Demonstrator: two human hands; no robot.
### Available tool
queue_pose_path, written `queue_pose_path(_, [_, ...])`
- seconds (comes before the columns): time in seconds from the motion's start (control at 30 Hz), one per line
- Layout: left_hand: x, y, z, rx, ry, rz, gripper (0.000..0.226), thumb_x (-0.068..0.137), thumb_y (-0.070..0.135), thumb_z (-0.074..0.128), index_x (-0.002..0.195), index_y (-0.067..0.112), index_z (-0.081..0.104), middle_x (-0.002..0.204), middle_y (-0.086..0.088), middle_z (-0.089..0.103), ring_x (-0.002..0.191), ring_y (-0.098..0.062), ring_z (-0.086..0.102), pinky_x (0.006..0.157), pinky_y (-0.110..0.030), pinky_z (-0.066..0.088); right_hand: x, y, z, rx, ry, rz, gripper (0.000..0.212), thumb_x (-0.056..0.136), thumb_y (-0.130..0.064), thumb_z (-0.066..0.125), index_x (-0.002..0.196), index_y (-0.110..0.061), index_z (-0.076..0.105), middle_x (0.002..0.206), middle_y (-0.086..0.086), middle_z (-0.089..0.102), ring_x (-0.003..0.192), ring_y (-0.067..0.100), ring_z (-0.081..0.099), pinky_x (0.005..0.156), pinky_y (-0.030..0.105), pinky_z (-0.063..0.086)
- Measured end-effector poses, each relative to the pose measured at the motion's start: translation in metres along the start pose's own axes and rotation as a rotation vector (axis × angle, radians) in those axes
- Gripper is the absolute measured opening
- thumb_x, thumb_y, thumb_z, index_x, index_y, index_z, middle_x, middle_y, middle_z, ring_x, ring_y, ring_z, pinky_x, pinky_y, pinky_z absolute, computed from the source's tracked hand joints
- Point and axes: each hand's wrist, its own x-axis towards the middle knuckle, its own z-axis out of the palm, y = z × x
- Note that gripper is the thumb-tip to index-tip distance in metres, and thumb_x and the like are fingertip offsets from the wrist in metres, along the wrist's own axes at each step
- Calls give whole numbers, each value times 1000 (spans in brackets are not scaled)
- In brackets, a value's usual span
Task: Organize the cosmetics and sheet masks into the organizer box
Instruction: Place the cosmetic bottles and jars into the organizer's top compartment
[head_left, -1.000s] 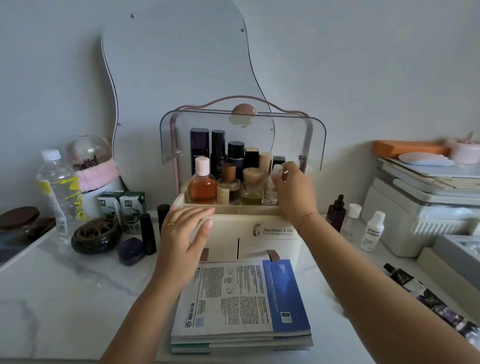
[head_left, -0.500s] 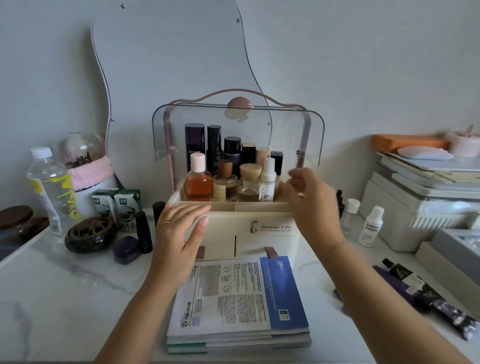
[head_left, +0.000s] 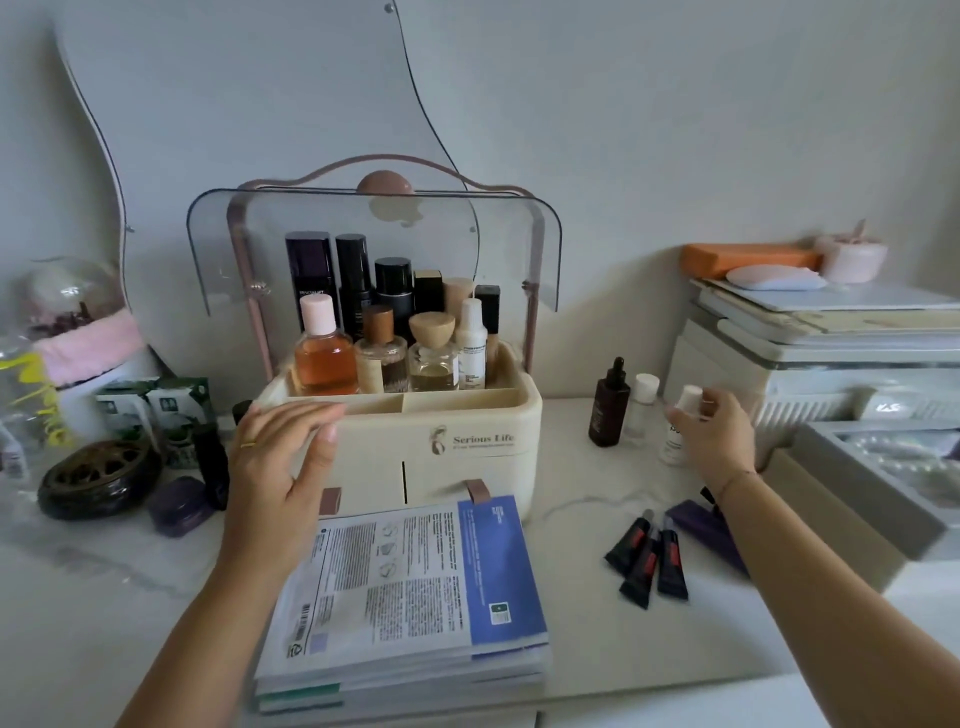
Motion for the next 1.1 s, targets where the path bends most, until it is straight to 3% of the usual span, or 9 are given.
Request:
queue_pose_path(0.17, [0, 1, -1, 24, -17, -15, 42, 96, 33, 39, 111, 6, 67, 113, -1, 65, 111, -22, 54, 106, -16, 21, 0, 4, 2, -43, -4, 27, 33, 81, -27, 68, 107, -8, 60, 105, 12, 66, 99, 30, 62, 81, 39, 48])
queue_pose_path(0.27, [0, 1, -2, 27, -11, -8, 41, 96, 33, 39, 111, 7, 67, 114, 1, 64, 112, -15, 52, 106, -14, 20, -17, -20, -7, -53, 69, -29, 29, 83, -28, 67, 103, -8, 62, 100, 11, 67, 90, 24, 60, 75, 33, 46])
queue_pose_path(0.37, [-1, 1, -1, 18, 3, 6, 40, 96, 32, 40, 111, 7, 67, 114, 4, 62, 111, -6, 48, 107, -12, 17, -54, -70, -25, 160, 185, -242, 26, 81, -29, 67, 103, -15, 64, 93, -4, 67, 81, 1, 62, 66, 12, 42])
queue_pose_path(0.47, [-1, 1, 0, 10, 19, 21, 38, 96, 31, 40, 111, 7, 67, 113, 5, 62, 110, -5, 48, 108, -14, 17, -105, -128, -36, 352, 171, -566, 16, 78, -26, 72, 83, -31, 58, 72, -30, 62, 67, -21, 56, 58, -5, 36])
queue_pose_path(0.57, [0, 2, -1, 6, 30, 30, 37, 96, 30, 41, 109, 7, 67, 111, 5, 62, 108, -6, 49, 108, -14, 19, -137, -165, -17, 358, -108, -682, 22, 76, -29, 71, 90, -38, 57, 79, -27, 63, 76, -11, 63, 67, 4, 48])
queue_pose_path(0.67, [-1, 3, -1, 8, 23, 15, 38, 96, 32, 41, 110, 9, 67, 112, 6, 62, 109, -11, 52, 107, -18, 22, -140, -176, 16, 154, -258, -731, 36, 79, -28, 70, 112, -20, 58, 96, -14, 62, 82, 2, 61, 71, 10, 51])
queue_pose_path(0.83, [0, 2, -3, -10, -3, 3, 37, 95, 32, 41, 113, 12, 67, 114, 5, 64, 112, -14, 54, 104, -33, 33, -117, -184, 53, -176, -160, -857, 45, 88, -12, 57, 128, -20, 37, 110, 9, 61, 72, 24, 59, 57, 33, 50])
queue_pose_path(0.97, [0, -1, -4, -42, -2, 17, 35, 95, 32, 42, 113, 14, 67, 114, 4, 66, 112, -14, 56, 105, -46, 36, -106, -193, 61, -351, -175, -888, 43, 88, -5, 53, 126, -18, 37, 114, 13, 57, 82, 34, 61, 68, 45, 56])
queue_pose_path(1.1, [-1, -3, -2, -52, 9, 16, 34, 96, 32, 43, 113, 15, 67, 114, 8, 64, 112, -12, 55, 107, -46, 33, -99, -197, 62, -395, -225, -786, 38, 88, -9, 58, 122, -12, 42, 114, 15, 56, 90, 36, 60, 77, 46, 54])
